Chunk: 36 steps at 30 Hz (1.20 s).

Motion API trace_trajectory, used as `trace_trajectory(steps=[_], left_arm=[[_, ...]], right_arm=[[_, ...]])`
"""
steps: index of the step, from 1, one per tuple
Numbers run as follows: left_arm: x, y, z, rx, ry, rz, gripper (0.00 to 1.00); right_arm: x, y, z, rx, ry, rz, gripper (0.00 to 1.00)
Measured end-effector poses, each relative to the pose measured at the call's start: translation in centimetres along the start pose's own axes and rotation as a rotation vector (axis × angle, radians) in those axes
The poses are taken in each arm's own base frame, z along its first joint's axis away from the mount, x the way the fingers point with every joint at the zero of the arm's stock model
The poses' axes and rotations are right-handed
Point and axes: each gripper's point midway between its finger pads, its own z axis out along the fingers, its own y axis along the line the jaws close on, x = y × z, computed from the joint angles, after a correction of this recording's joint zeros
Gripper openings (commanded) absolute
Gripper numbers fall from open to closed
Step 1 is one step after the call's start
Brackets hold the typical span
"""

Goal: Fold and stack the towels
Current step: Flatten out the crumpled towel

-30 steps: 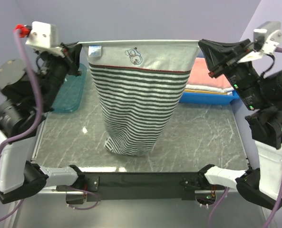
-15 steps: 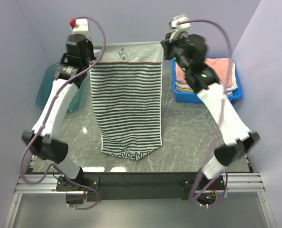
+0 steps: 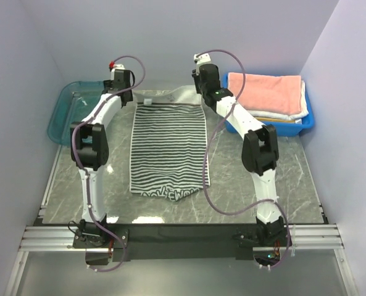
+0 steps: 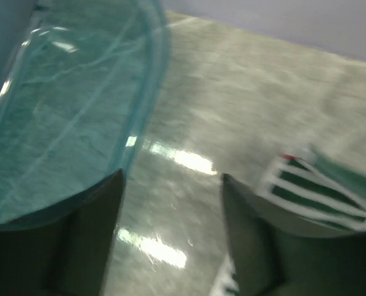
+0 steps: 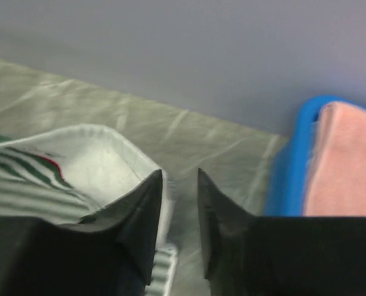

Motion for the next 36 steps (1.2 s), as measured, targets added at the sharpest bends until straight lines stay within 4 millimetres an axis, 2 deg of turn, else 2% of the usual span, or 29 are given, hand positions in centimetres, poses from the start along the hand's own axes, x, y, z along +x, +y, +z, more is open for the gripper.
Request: trace_trajectory(steps=[1, 2, 3, 5, 8, 10, 12, 14, 17, 18, 20, 22, 24, 27, 29, 30, 32, 35, 36], left_arm=[[0.2, 0.5, 0.8, -0.024, 0.009, -0.008, 0.79], [0.2, 0.9, 1.6, -0.041, 0.016, -0.018, 0.94], [0.2, 1.4, 2.0, -0.060, 0.022, -0.026, 0.98], [0.0, 2.4, 2.1, -0.083, 0.028, -0.052, 0.98], [-1.6, 3.1, 0.5, -0.081, 0.008, -0.098, 0.99], [-2.6, 3.4, -2.0, -0.056, -0.001, -0.137, 0.99], [-3.3, 3.8, -5.2, -0.019, -0.008, -0.175, 0.98], [-3.9, 4.4, -9.4, 0.037, -0.021, -0.232, 0.97], [-3.5, 4.8, -15.8, 0.148, -0.050, -0.316, 0.96], [-2.5, 4.9, -17.9, 0.187, -0.051, -0.338, 0.96], [0.7, 4.5, -21.5, 0.268, -0.034, -0.370, 0.96], [5.6, 3.9, -23.7, 0.331, 0.029, -0.386, 0.95], [11.0, 3.4, -24.8, 0.363, 0.115, -0.393, 0.94], [20.0, 3.8, -25.7, 0.332, 0.289, -0.368, 0.93], [23.6, 4.2, -26.4, 0.314, 0.359, -0.362, 0.93], [24.8, 4.3, -26.8, 0.311, 0.382, -0.365, 0.93], [26.1, 4.4, -27.2, 0.308, 0.401, -0.382, 0.93], [26.3, 4.6, -27.2, 0.291, 0.407, -0.409, 0.95], [26.2, 4.7, -27.2, 0.281, 0.406, -0.409, 0.99]], right_arm=[[0.2, -0.8, 0.9, 0.035, 0.000, 0.005, 0.58], [0.5, -1.7, 1.5, 0.070, 0.005, 0.010, 0.62], [0.5, -2.4, 1.9, 0.097, 0.006, 0.014, 0.70], [0.5, -3.7, 1.9, 0.136, 0.007, 0.022, 0.73], [-1.1, -5.0, 0.6, 0.162, -0.012, 0.048, 0.74], [-2.5, -5.1, -1.2, 0.156, -0.014, 0.065, 0.74], [-4.5, -5.1, -4.0, 0.138, -0.026, 0.094, 0.73], [-5.6, -4.6, -7.4, 0.100, -0.032, 0.132, 0.72], [-5.3, -3.1, -13.1, 0.015, -0.018, 0.182, 0.71], [-4.7, -2.2, -15.1, -0.025, -0.014, 0.194, 0.71], [-2.0, 0.0, -18.4, -0.103, 0.034, 0.190, 0.71], [1.9, 2.6, -21.0, -0.177, 0.103, 0.150, 0.71], [6.1, 5.4, -22.9, -0.242, 0.189, 0.085, 0.71], [13.6, 9.8, -26.3, -0.353, 0.336, -0.078, 0.70], [17.7, 11.9, -29.2, -0.430, 0.405, -0.183, 0.69], [19.4, 12.9, -30.8, -0.475, 0.424, -0.234, 0.68], [22.0, 14.7, -33.9, -0.559, 0.439, -0.318, 0.65], [23.5, 17.3, -37.4, -0.663, 0.412, -0.408, 0.64], [23.7, 18.2, -38.1, -0.685, 0.399, -0.430, 0.64]])
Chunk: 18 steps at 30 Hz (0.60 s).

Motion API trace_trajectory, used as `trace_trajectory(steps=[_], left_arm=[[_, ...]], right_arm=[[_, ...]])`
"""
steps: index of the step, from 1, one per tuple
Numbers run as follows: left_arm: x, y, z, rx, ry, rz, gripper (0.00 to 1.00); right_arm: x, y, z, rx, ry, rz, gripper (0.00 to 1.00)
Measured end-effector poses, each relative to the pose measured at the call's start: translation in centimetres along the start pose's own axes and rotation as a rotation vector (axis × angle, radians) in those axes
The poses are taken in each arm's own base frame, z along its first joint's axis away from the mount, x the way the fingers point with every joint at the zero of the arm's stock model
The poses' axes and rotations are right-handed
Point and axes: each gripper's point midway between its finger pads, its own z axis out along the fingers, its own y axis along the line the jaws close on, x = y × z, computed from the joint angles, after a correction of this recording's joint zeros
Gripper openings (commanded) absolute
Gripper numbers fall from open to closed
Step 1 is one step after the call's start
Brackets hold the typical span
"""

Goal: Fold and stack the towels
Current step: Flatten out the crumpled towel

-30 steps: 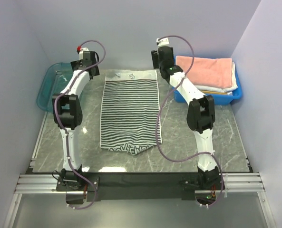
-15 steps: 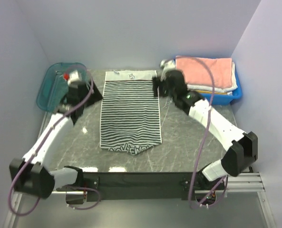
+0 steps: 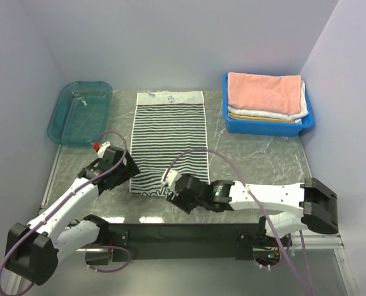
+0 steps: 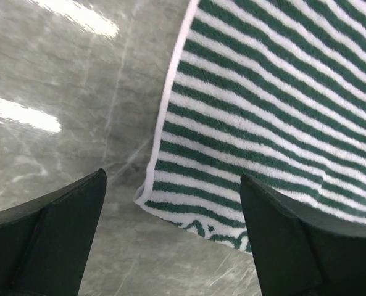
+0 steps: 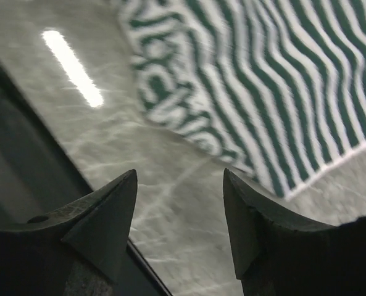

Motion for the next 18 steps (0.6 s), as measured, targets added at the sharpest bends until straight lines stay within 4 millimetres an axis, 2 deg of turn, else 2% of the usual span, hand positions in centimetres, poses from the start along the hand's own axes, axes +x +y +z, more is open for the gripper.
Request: trace_trajectory(steps=[2, 4, 7, 9, 11, 12, 15, 17, 18], left_arm=[[-0.8, -0.1, -0.3, -0.028, -0.011, 0.005, 0.99], [-2.3, -0.6, -0.9, -0.052, -0.042, 0.014, 0.99], [-6.6, -2.2, -2.6, -0.055, -0.132, 0.022, 0.99], [-9.9, -2.6, -3.8, -0.058, -0.211, 0.010, 1.00], [-12.4, -2.1, -4.7, -0.080, -0.277, -0.001, 0.99], [-13.4, -1.5, -5.0, -0.097, -0.308, -0.004, 0.99], [-14.0, -0.5, -5.3, -0.121, -0.348, 0.007, 0.99], [-13.4, 0.2, -5.0, -0.122, -0.356, 0.018, 0.99], [-13.0, 0.7, -4.7, -0.128, -0.352, 0.025, 0.99]], right_arm=[[-0.4, 2.0, 0.4, -0.016, -0.018, -0.048, 0.64], [-0.5, 3.1, 1.3, 0.000, -0.005, -0.088, 0.64], [-0.6, 4.4, 3.4, 0.044, 0.028, -0.152, 0.64], [-0.6, 4.8, 4.8, 0.088, 0.047, -0.188, 0.63], [-0.4, 4.7, 5.9, 0.142, 0.062, -0.219, 0.57], [-0.2, 4.5, 6.3, 0.170, 0.069, -0.231, 0.50], [0.0, 3.2, 6.6, 0.258, 0.077, -0.261, 0.36], [-0.2, 2.4, 6.5, 0.306, 0.074, -0.274, 0.29], [-0.4, 2.1, 6.4, 0.323, 0.070, -0.281, 0.21]])
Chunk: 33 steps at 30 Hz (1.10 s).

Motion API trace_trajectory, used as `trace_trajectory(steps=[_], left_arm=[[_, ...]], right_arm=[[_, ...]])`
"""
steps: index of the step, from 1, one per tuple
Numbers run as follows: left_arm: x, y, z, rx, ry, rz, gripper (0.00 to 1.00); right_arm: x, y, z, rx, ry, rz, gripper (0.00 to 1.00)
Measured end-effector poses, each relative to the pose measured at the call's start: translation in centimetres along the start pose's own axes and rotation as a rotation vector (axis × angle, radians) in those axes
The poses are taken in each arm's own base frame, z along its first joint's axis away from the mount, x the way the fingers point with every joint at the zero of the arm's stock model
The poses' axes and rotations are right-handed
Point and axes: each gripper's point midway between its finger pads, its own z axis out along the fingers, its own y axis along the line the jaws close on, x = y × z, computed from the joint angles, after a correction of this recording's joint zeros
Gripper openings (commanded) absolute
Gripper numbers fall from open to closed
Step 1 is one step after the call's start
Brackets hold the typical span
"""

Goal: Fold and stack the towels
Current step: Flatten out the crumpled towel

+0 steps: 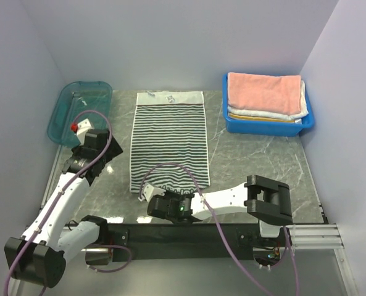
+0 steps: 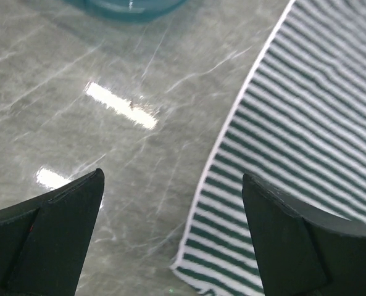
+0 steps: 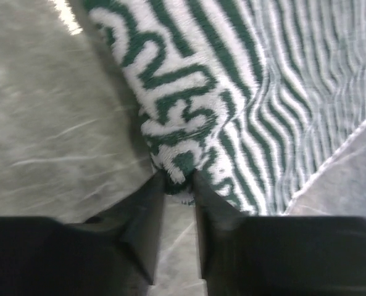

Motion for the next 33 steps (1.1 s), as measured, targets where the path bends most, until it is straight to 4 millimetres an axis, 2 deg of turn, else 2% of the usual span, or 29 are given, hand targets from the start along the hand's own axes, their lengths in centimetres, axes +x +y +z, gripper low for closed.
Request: trace_trajectory(steps=[2, 3, 4, 9, 13, 16, 19, 20, 22, 23, 25, 26, 28, 29, 33], left_arm=[[1.0, 0.8, 0.4, -0.016, 0.015, 0.014, 0.99], [1.3, 1.0, 0.5, -0.022, 0.020, 0.022, 0.99], [1.4, 1.2, 0.6, -0.031, 0.021, 0.030, 1.00], [1.2, 1.6, 0.9, -0.040, 0.008, 0.049, 0.99], [1.3, 1.8, 1.0, -0.041, 0.007, 0.061, 0.99], [1.1, 1.9, 0.9, -0.040, 0.000, 0.062, 0.99], [1.0, 1.9, 0.9, -0.037, -0.003, 0.060, 0.99], [1.0, 1.9, 0.9, -0.036, -0.003, 0.062, 0.99], [1.1, 2.0, 0.9, -0.036, 0.000, 0.066, 0.99], [1.1, 2.0, 1.0, -0.037, 0.002, 0.067, 1.00], [1.3, 2.1, 1.1, -0.038, 0.009, 0.072, 0.99], [1.5, 2.0, 1.1, -0.036, 0.016, 0.075, 0.99], [1.9, 1.9, 1.4, -0.030, 0.035, 0.085, 0.99], [2.2, 1.8, 1.5, -0.024, 0.049, 0.090, 0.99], [3.5, 0.9, 1.9, 0.023, 0.109, 0.109, 0.99]], right_arm=[[-0.3, -0.5, 0.1, 0.027, -0.004, -0.010, 0.13], [-0.5, -0.6, 0.1, 0.036, -0.005, -0.017, 0.03], [-0.6, -0.6, 0.2, 0.039, -0.006, -0.021, 0.00], [-0.7, -0.5, 0.4, 0.034, 0.001, -0.054, 0.00], [-1.6, -1.7, -0.3, 0.009, -0.007, -0.056, 0.00], [-4.3, -5.7, -1.0, 0.003, -0.052, 0.029, 0.00], [-7.2, -12.3, -0.4, 0.045, -0.105, 0.181, 0.00], [-7.9, -15.1, 0.1, 0.064, -0.124, 0.242, 0.09], [-8.5, -19.5, 1.3, 0.092, -0.145, 0.338, 0.16], [-8.5, -21.8, 2.1, 0.115, -0.145, 0.383, 0.28], [-8.5, -25.2, 4.1, 0.143, -0.129, 0.447, 0.35], [-8.6, -26.2, 5.3, 0.149, -0.125, 0.470, 0.40], [-8.6, -26.9, 7.0, 0.146, -0.108, 0.491, 0.50], [-8.2, -26.6, 7.7, 0.137, -0.093, 0.496, 0.57], [-7.3, -25.1, 7.6, 0.093, -0.065, 0.516, 0.60]])
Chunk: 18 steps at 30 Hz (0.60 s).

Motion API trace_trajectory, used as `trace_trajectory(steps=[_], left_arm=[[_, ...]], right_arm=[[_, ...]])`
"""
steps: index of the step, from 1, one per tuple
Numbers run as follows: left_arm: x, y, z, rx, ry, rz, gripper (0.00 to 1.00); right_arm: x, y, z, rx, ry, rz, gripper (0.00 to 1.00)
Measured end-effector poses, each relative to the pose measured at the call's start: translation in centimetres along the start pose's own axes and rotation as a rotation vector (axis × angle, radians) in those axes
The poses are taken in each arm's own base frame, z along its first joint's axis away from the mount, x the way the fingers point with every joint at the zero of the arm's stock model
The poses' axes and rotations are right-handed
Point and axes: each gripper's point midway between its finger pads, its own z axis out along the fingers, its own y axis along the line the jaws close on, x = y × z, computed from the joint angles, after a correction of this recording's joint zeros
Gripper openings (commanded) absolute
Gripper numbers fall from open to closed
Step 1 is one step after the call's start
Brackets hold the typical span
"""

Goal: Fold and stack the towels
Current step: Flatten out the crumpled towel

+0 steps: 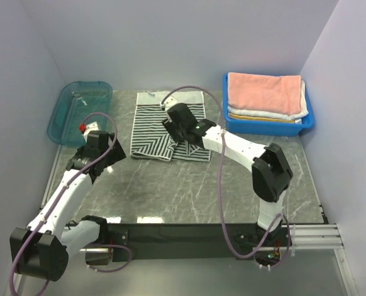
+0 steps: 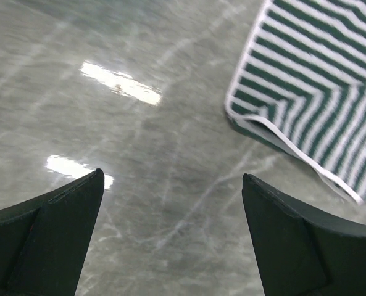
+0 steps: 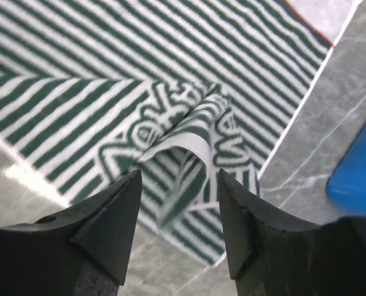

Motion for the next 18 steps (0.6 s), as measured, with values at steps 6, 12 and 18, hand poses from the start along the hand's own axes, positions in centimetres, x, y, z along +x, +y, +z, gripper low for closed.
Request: trace_trajectory(steps=[6, 12, 18], left_arm=[[2.1, -3.6, -0.1, 0.179, 0.098, -0.012, 0.97], [6.8, -10.2, -2.1, 0.370, 0.154, 0.089, 0.99], [10.9, -15.0, -1.3, 0.354, 0.157, 0.219, 0.92]], right_arm=[[1.8, -0.5, -4.7, -0.049, -0.033, 0.097, 0.63], [6.1, -2.0, -6.9, -0.085, -0.048, 0.262, 0.66], [9.8, -1.1, -5.1, -0.137, 0.025, 0.340, 0.63]])
